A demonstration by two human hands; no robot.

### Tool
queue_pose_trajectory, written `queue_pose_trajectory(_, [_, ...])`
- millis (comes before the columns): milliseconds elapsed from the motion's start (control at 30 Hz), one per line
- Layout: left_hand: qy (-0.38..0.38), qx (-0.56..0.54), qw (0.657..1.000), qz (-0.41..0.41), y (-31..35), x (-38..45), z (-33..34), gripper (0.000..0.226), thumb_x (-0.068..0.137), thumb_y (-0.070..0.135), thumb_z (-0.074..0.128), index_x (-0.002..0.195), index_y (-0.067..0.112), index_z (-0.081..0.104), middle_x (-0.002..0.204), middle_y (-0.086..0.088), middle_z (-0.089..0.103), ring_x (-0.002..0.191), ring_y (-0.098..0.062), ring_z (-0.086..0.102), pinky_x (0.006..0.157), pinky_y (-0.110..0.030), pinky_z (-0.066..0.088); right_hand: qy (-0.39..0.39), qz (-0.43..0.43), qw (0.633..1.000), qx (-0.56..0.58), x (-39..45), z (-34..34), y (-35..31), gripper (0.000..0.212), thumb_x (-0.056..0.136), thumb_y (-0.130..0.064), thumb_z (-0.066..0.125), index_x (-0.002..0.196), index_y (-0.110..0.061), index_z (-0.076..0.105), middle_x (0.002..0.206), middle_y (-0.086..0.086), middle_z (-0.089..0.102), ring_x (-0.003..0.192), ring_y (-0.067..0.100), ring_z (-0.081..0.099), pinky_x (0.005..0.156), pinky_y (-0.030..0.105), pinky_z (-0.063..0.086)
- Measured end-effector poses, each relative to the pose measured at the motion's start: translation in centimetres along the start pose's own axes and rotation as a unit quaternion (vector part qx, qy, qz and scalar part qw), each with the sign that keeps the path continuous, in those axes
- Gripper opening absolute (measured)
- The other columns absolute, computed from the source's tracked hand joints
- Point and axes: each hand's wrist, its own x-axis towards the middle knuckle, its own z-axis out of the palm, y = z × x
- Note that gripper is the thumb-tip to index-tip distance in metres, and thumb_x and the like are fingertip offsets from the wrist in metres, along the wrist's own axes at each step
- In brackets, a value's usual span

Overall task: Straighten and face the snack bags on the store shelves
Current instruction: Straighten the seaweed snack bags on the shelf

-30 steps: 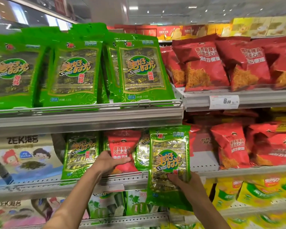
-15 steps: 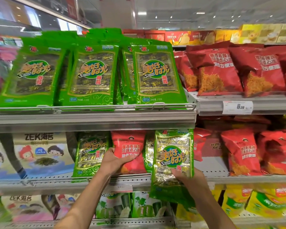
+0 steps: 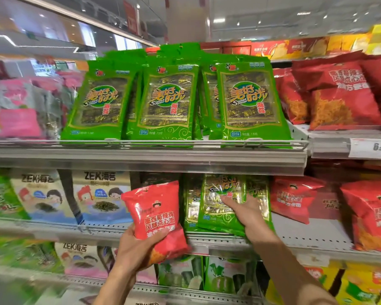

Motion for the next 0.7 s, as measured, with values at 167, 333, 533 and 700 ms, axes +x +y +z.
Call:
queue_pose_trajectory(167, [0.037,0.032,0.999,-0.023,-2.2,-1.7,-2.8,0.047,0.057,0.012,0.093,0.098,0.007,0.071,0.078,-0.004,0.078,0.068,-0.015,0.075,0.052,-0.018,0.054,-0.018,-0.008,0.998,-0.060,1.4,4.0,-0.1,0.035,0.079,-0.035,0.086,0.096,-0.015,0.062,0.100,0.001,0.062,0.085,0.007,0.058,0.087,0.025,0.045])
queue_pose_trajectory(333, [0.042,0.041,0.998,-0.023,-3.3,-2.7,-4.4,0.047,0.058,0.008,0.092,0.099,0.012,0.070,0.078,-0.001,0.078,0.074,-0.011,0.072,0.060,-0.018,0.049,-0.062,-0.016,0.990,-0.124,1.3,5.1,0.9,0.030,0.082,-0.037,0.083,0.091,-0.027,0.056,0.113,0.004,0.062,0.088,0.009,0.057,0.090,0.030,0.044])
queue_pose_trajectory(533, [0.038,0.051,0.998,-0.028,-3.6,-3.2,-4.2,0.051,0.056,0.013,0.094,0.100,0.010,0.070,0.075,0.000,0.077,0.069,-0.010,0.074,0.058,-0.019,0.052,-0.033,-0.024,0.944,-0.328,0.9,5.3,1.5,0.074,0.086,-0.065,0.068,0.127,-0.004,0.056,0.111,0.005,0.062,0.099,0.021,0.061,0.090,0.036,0.052])
queue_pose_trajectory(700, [0.038,0.055,0.997,-0.031,-3.7,-3.5,-3.0,0.047,0.052,0.021,0.095,0.091,0.014,0.071,0.071,0.002,0.076,0.069,-0.012,0.074,0.062,-0.023,0.052,0.086,-0.112,0.795,-0.590,-0.2,5.5,0.6,0.054,0.089,-0.069,0.059,0.080,-0.016,0.055,0.065,-0.005,0.052,0.054,0.014,0.049,0.047,0.026,0.036])
